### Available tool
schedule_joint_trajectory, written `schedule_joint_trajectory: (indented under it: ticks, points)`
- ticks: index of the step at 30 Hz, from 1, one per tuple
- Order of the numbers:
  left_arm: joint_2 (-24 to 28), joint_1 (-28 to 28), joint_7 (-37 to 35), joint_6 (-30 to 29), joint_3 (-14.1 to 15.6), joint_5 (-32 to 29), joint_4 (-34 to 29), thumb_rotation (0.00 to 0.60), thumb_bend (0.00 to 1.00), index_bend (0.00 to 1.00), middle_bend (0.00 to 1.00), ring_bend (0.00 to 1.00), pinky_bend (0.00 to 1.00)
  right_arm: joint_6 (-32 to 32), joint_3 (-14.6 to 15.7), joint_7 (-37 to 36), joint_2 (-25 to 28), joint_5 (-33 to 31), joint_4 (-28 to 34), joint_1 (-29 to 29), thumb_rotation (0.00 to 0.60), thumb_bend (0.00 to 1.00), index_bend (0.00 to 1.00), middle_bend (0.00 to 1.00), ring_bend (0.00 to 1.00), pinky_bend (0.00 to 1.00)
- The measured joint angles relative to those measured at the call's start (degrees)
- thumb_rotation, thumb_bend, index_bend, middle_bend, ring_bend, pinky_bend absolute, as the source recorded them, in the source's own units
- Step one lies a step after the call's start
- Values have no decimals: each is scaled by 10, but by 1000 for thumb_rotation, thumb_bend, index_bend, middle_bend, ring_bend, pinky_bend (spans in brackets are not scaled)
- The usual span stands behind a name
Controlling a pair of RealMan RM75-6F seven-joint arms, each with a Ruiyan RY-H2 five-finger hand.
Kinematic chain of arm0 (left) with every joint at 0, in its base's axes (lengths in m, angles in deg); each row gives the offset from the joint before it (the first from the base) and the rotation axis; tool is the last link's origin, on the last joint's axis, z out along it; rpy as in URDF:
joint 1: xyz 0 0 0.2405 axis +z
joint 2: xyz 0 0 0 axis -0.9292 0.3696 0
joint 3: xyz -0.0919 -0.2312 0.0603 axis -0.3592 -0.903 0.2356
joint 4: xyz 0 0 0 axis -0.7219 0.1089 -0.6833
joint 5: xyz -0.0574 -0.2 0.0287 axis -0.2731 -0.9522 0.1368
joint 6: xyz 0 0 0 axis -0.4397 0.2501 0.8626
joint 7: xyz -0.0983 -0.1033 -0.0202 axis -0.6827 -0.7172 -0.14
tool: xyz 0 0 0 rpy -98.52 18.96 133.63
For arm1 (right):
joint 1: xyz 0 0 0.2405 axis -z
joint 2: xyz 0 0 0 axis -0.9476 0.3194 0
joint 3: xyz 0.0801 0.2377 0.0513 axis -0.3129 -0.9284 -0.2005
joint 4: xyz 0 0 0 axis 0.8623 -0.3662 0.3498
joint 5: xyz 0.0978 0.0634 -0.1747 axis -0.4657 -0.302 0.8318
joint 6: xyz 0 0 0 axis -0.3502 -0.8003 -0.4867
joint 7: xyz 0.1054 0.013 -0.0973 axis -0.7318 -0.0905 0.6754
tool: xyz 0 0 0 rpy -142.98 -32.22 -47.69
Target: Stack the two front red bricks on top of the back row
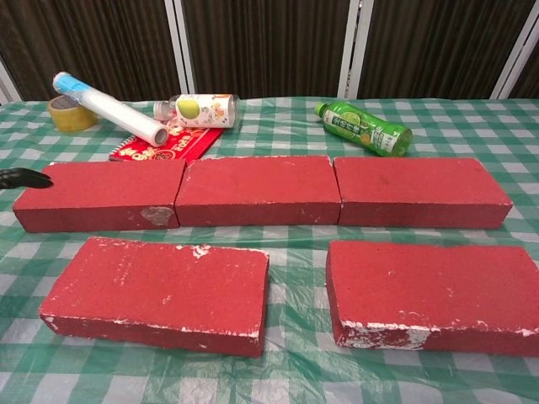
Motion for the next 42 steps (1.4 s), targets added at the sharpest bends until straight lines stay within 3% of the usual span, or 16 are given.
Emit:
schedule_joint_trajectory:
  ticks: [8, 20, 31, 42]
  points:
    - [-12, -74, -23, 94, 5, 9, -41, 600, 242, 0, 0, 0, 0, -7, 4, -21, 9, 4, -1, -3, 523, 202, 0, 0, 0, 0]
    - [-42, -115, -6, 147, -2, -23, -68, 600, 244, 0, 0, 0, 0, -8, 5, -46, 20, 5, -1, -3, 522, 202, 0, 0, 0, 0]
    - [-63, -148, -77, 165, -6, -35, -52, 600, 242, 0, 0, 0, 0, -8, 5, -49, 21, 6, 1, -3, 523, 202, 0, 0, 0, 0]
    - [-72, -164, -83, 174, 1, -35, -43, 600, 241, 0, 0, 0, 0, -13, 8, -51, 23, 8, 2, -5, 522, 202, 0, 0, 0, 0]
